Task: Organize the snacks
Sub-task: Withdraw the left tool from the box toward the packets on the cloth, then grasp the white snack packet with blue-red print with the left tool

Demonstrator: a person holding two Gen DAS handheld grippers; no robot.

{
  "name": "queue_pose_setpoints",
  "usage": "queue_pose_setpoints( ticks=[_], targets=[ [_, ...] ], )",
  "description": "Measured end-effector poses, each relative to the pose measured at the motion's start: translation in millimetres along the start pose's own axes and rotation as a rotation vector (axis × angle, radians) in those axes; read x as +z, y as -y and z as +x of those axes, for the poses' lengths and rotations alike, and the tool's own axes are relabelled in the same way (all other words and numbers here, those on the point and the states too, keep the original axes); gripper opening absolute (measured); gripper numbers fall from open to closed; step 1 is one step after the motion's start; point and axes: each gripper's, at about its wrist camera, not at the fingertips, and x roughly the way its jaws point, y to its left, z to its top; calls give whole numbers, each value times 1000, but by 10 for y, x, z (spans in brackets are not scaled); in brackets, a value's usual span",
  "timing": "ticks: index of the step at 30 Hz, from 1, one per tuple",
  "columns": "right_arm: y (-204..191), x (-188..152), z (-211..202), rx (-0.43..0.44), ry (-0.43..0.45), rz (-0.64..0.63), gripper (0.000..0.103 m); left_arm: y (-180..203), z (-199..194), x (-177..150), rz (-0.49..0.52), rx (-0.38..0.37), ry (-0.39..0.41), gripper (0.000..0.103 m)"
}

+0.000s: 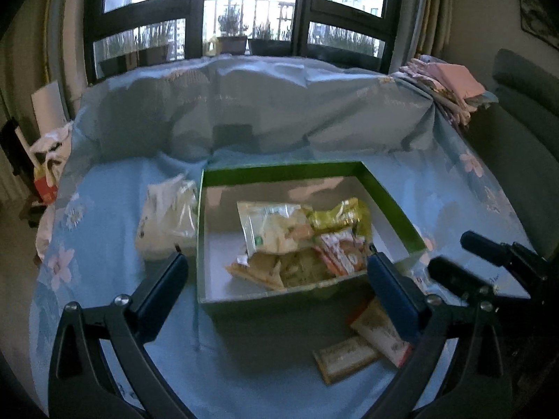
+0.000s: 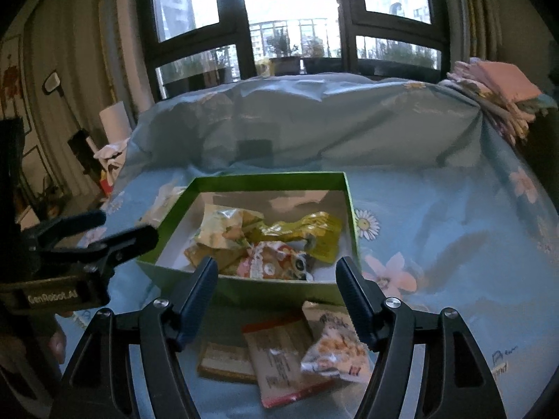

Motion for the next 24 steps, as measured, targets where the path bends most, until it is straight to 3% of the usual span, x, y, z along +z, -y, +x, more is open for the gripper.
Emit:
queue_pose_setpoints(
  ticks=[5, 10, 16, 20, 24],
  targets=[
    [175, -178, -128, -11, -7, 49, 71, -13, 46, -176, -16, -40, -61, 103],
    [414, -432, -202, 7, -38, 115, 71, -7, 133, -354, -65, -176, -151, 103],
    [620, -675, -216, 46, -76, 185, 71, 58, 241, -548, -89, -237, -242, 103],
    [594, -835, -185, 85, -102, 171, 71, 74, 282, -633, -106, -262, -274, 103],
    [570, -923, -123, 98, -115, 156, 71, 96, 332, -675, -144, -359, -293, 103]
  ],
)
